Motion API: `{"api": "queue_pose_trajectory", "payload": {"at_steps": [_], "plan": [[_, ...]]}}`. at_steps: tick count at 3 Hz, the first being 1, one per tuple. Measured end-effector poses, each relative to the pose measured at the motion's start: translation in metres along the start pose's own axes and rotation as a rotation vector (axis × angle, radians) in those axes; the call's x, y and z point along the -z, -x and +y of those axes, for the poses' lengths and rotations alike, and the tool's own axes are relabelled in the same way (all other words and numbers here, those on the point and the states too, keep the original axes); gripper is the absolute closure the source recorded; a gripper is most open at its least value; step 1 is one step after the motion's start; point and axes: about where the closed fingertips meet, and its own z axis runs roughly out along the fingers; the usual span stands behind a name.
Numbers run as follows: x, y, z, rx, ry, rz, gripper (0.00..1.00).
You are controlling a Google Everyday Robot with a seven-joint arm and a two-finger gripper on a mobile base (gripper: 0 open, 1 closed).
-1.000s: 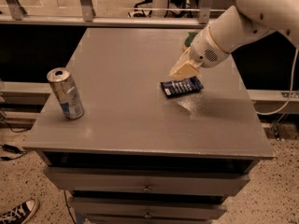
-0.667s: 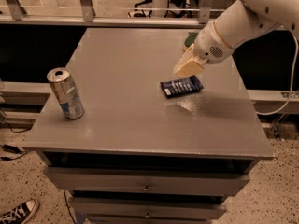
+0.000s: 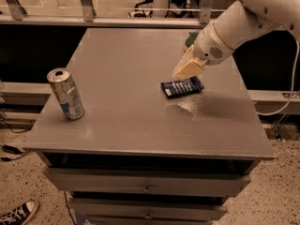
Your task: Move rxbar blueberry near sponge
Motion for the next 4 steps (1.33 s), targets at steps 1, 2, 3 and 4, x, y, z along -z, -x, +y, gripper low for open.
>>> {"api": "queue_pose_trajectory", "payload": {"at_steps": [1, 2, 3, 4], "plan": [[-0.003, -0.002, -0.003, -0.01, 0.005, -0.03, 0.07], [-0.008, -0.012, -0.018, -0.052, 0.002, -0.13, 0.0], [-0.017, -0.022, -0.029, -0.096, 0.003, -0.217, 0.0], [-0.024, -0.035, -0.036, -0.122, -0.007, -0.266, 0.02]]}}
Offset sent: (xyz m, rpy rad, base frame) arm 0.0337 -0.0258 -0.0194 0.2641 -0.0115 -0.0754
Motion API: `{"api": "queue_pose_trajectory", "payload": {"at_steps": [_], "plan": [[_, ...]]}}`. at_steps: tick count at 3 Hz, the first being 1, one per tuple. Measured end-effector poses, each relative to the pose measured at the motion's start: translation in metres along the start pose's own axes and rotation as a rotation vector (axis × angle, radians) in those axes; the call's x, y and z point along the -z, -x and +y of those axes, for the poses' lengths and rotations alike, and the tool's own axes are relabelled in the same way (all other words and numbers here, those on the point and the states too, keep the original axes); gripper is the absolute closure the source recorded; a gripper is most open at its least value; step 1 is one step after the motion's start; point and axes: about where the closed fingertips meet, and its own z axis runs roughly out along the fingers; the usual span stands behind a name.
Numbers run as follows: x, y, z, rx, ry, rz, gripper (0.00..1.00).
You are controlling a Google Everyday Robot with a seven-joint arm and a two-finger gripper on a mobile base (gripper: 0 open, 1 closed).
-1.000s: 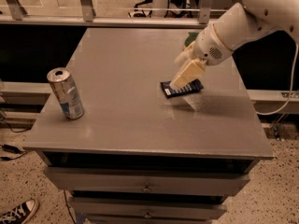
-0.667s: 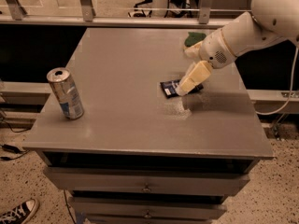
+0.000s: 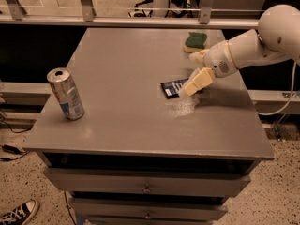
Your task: Move rxbar blueberry near sponge
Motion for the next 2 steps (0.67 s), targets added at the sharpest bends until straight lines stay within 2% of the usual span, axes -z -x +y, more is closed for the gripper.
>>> {"api": "queue_pose_trajectory", "payload": {"at_steps": [2], "plan": [[0.0052, -0.0165, -0.0004, -0.008, -0.022, -0.022, 0.49]]}}
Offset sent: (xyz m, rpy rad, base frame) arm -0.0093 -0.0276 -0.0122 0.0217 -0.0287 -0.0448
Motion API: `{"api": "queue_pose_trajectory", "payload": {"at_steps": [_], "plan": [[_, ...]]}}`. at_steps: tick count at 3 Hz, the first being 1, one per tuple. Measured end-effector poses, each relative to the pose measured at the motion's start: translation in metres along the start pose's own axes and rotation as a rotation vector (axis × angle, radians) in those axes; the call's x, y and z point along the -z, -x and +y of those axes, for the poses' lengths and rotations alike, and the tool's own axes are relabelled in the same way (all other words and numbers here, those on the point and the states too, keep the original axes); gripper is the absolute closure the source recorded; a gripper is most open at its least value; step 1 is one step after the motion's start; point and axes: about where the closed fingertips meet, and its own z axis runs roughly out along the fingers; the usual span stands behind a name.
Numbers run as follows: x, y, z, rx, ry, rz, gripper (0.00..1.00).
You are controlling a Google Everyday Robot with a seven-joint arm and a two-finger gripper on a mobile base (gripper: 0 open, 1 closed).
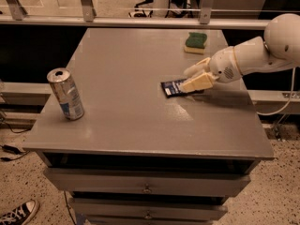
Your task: Move rxbar blueberry near sponge
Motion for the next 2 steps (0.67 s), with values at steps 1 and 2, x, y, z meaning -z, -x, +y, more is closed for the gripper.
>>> {"api": "queue_pose_trajectory", "payload": {"at_steps": [1, 2], "plan": [[0.0028, -0.0057, 0.0003, -0.004, -0.008, -0.004, 0.74], [0.006, -0.0066, -0.0009, -0.001, -0.015, -0.008, 0.95]]}}
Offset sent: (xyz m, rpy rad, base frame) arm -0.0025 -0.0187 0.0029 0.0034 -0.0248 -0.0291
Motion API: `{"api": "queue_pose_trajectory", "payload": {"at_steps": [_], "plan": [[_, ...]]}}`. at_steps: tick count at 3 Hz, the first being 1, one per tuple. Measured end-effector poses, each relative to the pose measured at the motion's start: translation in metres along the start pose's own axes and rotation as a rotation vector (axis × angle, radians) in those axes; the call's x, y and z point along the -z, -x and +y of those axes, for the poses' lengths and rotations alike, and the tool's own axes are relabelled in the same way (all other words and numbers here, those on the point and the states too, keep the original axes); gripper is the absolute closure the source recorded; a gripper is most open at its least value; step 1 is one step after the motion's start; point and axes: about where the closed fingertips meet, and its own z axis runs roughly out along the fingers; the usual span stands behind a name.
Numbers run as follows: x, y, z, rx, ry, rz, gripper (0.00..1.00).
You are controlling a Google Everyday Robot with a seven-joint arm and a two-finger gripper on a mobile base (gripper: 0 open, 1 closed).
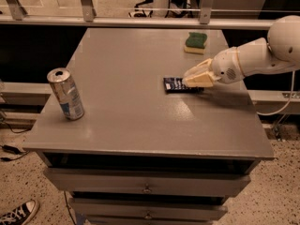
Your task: Move rxbar blueberry near sponge
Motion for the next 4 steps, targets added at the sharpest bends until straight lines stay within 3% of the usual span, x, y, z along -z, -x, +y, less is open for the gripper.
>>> {"api": "queue_pose_trajectory", "payload": {"at_steps": [2, 3, 4], "plan": [[0.005, 0.003, -0.001, 0.009, -0.006, -0.001, 1.0], [0.023, 0.02, -0.011, 0.045, -0.039, 0.004, 1.0], [0.052, 0.044, -0.032, 0.082, -0.105, -0.007, 1.0]]}}
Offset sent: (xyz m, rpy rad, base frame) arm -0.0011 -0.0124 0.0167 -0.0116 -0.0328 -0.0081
